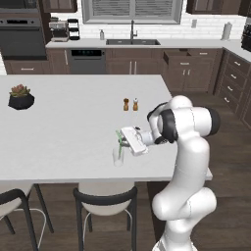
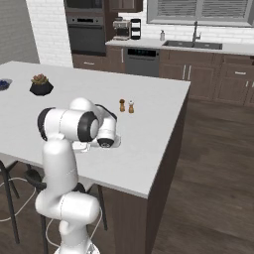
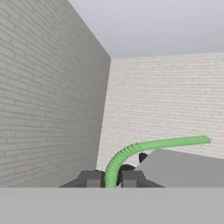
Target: Take a straw from the drawer in front and place it inside the glass cup on the dining counter.
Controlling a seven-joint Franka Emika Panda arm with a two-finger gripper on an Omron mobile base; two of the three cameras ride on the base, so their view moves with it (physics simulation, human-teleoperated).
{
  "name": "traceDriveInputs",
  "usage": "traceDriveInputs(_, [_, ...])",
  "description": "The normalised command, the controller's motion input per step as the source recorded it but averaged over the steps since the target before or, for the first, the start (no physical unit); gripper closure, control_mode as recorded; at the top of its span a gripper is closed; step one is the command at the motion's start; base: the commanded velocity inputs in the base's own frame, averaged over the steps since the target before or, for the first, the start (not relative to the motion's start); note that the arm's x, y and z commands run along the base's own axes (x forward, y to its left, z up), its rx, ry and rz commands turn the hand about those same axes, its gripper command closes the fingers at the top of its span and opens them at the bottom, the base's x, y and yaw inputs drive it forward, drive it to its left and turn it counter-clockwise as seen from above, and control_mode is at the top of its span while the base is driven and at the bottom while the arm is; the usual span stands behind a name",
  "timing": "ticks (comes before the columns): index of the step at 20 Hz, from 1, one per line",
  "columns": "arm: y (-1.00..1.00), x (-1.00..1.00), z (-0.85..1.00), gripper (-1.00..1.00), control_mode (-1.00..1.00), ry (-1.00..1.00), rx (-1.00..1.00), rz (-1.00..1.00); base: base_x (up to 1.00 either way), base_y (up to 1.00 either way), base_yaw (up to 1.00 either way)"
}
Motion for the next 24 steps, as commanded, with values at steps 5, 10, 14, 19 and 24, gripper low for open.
traceDriveInputs(5, [0.0, 0.01, -0.02, -1.0, -1.0, 0.0, 0.0, 0.0, 0.0, 0.0, 0.0])
traceDriveInputs(10, [0.0, 0.0, 0.05, -1.0, -1.0, 0.0, 0.0, 0.0, 0.0, 0.0, 0.0])
traceDriveInputs(14, [0.04, -0.24, 0.47, -1.0, -1.0, -0.01, -0.03, 0.0, 0.0, 0.0, 0.0])
traceDriveInputs(19, [0.21, -0.27, 0.67, -1.0, -1.0, 0.0, -0.29, -0.01, 0.0, 0.0, 0.0])
traceDriveInputs(24, [0.31, -0.11, 0.13, -1.0, -1.0, 0.14, -0.53, -0.07, 0.0, 0.0, 0.0])
